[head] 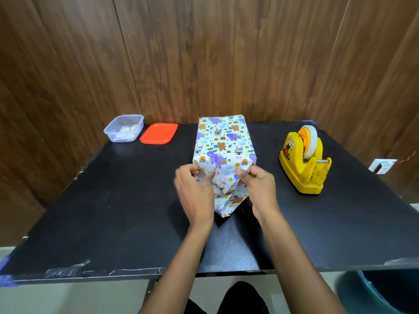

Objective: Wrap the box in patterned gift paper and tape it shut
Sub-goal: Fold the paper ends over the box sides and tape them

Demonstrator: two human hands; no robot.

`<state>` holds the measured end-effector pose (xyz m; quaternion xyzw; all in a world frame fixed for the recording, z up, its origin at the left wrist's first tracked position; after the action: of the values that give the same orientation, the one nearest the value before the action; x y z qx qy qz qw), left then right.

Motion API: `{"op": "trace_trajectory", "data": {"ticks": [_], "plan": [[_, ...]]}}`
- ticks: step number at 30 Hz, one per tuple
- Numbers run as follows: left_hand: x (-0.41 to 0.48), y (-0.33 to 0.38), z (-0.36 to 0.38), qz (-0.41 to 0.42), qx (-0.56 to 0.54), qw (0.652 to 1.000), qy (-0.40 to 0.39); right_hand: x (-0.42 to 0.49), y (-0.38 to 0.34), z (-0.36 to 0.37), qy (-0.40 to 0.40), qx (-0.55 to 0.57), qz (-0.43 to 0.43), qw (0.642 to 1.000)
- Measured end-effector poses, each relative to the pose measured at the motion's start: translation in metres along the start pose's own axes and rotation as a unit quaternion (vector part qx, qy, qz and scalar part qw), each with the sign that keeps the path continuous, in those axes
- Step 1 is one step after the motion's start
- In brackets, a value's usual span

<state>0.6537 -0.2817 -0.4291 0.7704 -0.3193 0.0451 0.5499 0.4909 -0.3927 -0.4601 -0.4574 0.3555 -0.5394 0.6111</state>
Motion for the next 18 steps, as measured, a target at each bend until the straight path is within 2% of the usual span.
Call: {"op": "trace_trajectory", "data": {"ticks": [1,2,4,6,7,8,12,18], "plan": [[0.003,0.021,-0.011,0.093,0.090,0.990,0.056,0.001,0.000,0.000,0.003,-0.007,-0.002,1.000],[0.004,0.045,-0.011,0.199,0.167,0.962,0.084,0.003,0.000,-0.001,0.006,-0.016,-0.005,1.000],[0.005,0.076,0.018,0.390,0.268,0.879,0.052,0.004,-0.001,-0.002,0.009,-0.043,-0.008,0.999],[0.003,0.081,0.050,0.510,0.340,0.790,-0.014,0.004,-0.001,-0.001,0.008,-0.065,-0.009,0.998],[0.003,0.078,0.059,0.531,0.362,0.765,-0.042,0.004,-0.003,-0.001,0.009,-0.081,-0.013,0.997],[0.003,0.074,0.062,0.537,0.374,0.754,-0.056,0.004,-0.005,-0.001,0.009,-0.100,-0.020,0.995],[-0.001,0.075,0.061,0.544,0.383,0.745,-0.044,0.006,-0.011,-0.003,0.015,-0.185,-0.055,0.981],[0.000,0.072,0.064,0.548,0.389,0.741,-0.021,0.008,-0.011,-0.006,0.037,-0.261,-0.050,0.963]]}}
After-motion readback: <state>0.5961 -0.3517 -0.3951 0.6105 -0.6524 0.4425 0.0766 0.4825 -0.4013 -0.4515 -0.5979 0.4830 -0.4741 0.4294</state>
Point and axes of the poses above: each hand's wrist, its own x-axis towards the middle knuckle, its own z-axis out of the palm, y = z × x, the point moved 10 cm from there along x, towards the middle knuckle, and after that the axes turned 12 degrees about x, right-handed, at the moved point
